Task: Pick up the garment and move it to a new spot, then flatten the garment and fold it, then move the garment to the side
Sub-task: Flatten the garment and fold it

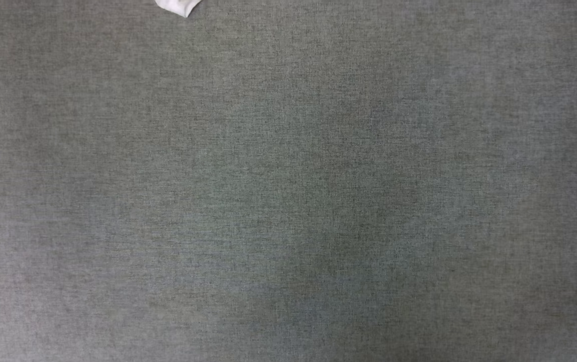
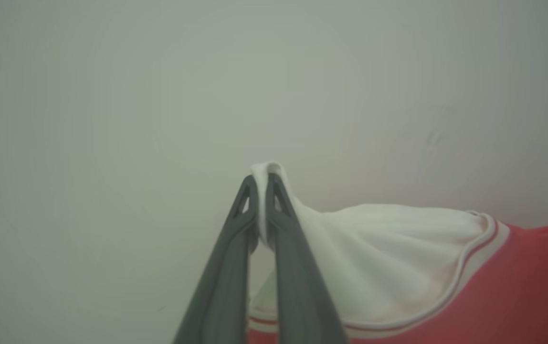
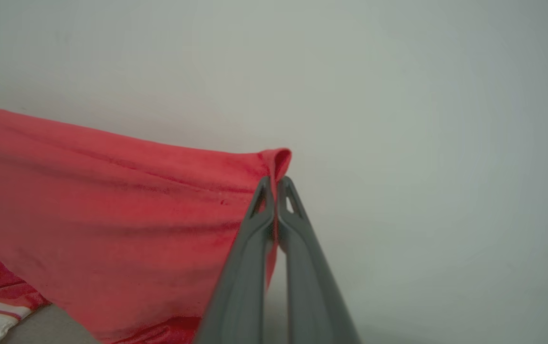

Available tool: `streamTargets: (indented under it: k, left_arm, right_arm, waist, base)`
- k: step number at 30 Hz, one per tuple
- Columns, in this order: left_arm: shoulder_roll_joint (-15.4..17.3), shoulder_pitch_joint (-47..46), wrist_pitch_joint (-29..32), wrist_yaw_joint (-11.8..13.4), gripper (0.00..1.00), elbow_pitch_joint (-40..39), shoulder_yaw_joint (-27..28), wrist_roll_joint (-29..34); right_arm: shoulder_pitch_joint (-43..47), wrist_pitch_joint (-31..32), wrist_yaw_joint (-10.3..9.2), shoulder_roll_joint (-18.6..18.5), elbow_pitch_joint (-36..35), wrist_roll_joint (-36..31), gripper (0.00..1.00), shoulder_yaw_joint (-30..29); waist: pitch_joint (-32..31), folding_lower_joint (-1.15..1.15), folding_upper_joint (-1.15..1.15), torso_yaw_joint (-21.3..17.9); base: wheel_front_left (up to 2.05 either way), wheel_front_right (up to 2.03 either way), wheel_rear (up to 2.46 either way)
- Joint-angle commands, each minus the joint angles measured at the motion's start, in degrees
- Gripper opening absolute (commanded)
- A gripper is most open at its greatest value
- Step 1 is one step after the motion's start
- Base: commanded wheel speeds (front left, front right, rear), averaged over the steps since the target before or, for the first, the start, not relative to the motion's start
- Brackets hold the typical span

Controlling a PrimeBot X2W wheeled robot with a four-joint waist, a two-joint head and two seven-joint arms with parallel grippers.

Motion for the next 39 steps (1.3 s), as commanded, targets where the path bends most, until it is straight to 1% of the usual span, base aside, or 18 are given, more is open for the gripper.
streamTargets:
  k: [1,7,12,14,17,22,27,31,35,39]
  left_arm:
    - [0.0,0.8,-0.4,-0.1,0.0,0.1,-0.2,-0.4]
    - [-0.7,6.2,-0.3,-0.1,0.0,2.3,-3.3,-3.5]
    - [-0.9,15.8,-0.3,-0.1,0.0,1.7,-5.9,-6.4]
    - [-1.0,21.0,-0.3,-0.1,0.0,0.9,-6.8,-7.1]
    - [-0.8,29.1,-0.3,-0.1,0.0,-0.4,-6.4,-8.6]
    - [-1.2,44.2,-0.3,-0.1,0.0,-3.4,-4.7,-9.4]
    - [-2.6,58.0,-0.3,0.6,0.0,-7.0,-3.0,-11.0]
    - [-2.7,67.6,0.0,1.9,0.0,-10.4,-2.8,-11.8]
    - [-2.2,76.1,1.5,4.7,0.0,-15.4,-2.2,-12.9]
    - [-1.3,83.9,4.0,7.9,0.0,-22.1,-1.7,-13.7]
  right_arm:
    - [-0.4,-0.2,-0.08,0.3,0.7,0.3,0.0,0.3]
    - [4.5,-0.9,-0.07,0.9,5.7,2.5,0.0,3.5]
    - [13.2,-2.1,-0.07,0.0,6.9,6.3,0.0,6.6]
    - [17.8,-3.0,-0.07,-0.8,6.1,7.8,0.0,7.9]
    - [25.2,-3.5,-0.07,-2.0,4.2,10.3,0.0,9.2]
    - [38.5,-2.7,-0.08,-3.9,0.1,14.2,0.0,10.9]
    - [51.7,-1.2,-0.08,-5.9,-5.9,16.7,0.0,9.2]
    - [62.0,0.5,-0.09,-6.8,-12.2,17.2,0.0,5.6]
    - [72.4,3.8,-0.1,-5.9,-18.8,15.7,0.0,1.5]
    - [82.0,8.1,-0.1,-4.3,-25.7,14.6,0.0,-2.9]
  waist:
    - [0.2,-0.01,0.0,0.1]
    - [-2.1,-0.01,0.0,0.5]
    - [-7.6,-0.01,0.0,0.9]
    - [-10.3,-0.01,0.0,1.2]
    - [-14.4,-0.01,0.0,1.2]
    - [-21.5,-0.01,0.0,0.9]
    - [-27.5,-0.01,0.0,1.6]
    - [-31.6,-0.01,0.0,1.7]
    - [-34.4,-0.01,0.0,1.4]
    - [-36.4,-0.01,0.0,1.3]
  base:
    - [0.0,0.0,0.0]
    - [0.0,0.0,0.0]
    - [0.0,0.0,0.0]
    - [0.0,0.0,0.0]
    - [0.0,0.0,0.0]
    - [0.0,0.0,0.0]
    - [0.0,0.0,0.0]
    - [0.0,0.0,0.0]
    - [0.0,0.0,0.0]
    - [0.0,0.0,0.0]
